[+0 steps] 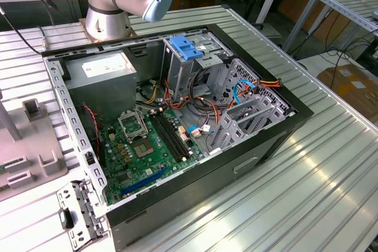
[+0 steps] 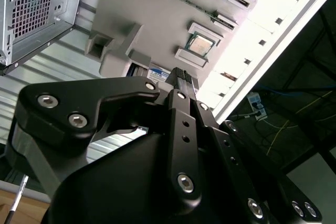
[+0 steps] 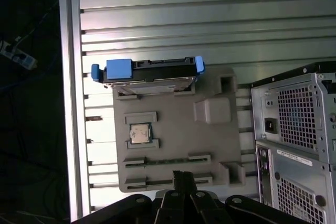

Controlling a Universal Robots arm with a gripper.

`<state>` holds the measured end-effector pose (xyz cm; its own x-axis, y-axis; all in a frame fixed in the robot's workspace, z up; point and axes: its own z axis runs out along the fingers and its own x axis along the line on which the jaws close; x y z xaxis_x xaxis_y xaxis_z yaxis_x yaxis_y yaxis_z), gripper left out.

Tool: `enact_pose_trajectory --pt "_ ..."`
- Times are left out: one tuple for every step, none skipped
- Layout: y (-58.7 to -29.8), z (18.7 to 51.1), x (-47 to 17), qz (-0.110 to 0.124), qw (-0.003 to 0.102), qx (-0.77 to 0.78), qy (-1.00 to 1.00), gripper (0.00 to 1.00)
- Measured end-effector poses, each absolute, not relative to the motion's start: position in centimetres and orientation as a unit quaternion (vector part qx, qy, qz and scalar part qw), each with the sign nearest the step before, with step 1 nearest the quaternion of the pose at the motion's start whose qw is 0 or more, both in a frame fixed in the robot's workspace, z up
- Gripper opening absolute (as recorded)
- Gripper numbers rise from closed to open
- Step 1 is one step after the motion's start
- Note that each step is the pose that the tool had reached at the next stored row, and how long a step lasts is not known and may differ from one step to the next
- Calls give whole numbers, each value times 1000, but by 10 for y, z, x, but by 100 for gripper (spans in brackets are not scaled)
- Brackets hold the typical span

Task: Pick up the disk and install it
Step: 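Reach for the disk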

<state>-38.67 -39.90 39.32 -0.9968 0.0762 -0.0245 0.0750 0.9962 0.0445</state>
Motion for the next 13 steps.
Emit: enact_pose_trajectory --pt "-399 393 -387 22 13 38 999 11" --pt "-399 393 -388 22 13 38 999 11" --pt "-399 393 -389 22 13 38 999 11" --pt "-399 393 -389 22 13 38 999 11" --pt "-399 393 -390 22 13 38 999 11" --pt "-399 393 -391 22 13 38 999 11" --pt "-399 393 -391 22 13 38 999 11" --pt "-399 393 -392 22 13 38 999 11" --pt "-399 393 -392 22 13 38 999 11" --pt "-399 393 -393 22 13 38 999 11" --pt "-399 393 -393 22 13 38 999 11" --pt "-399 393 -394 22 13 38 999 11" --pt "-399 393 -395 22 13 38 999 11"
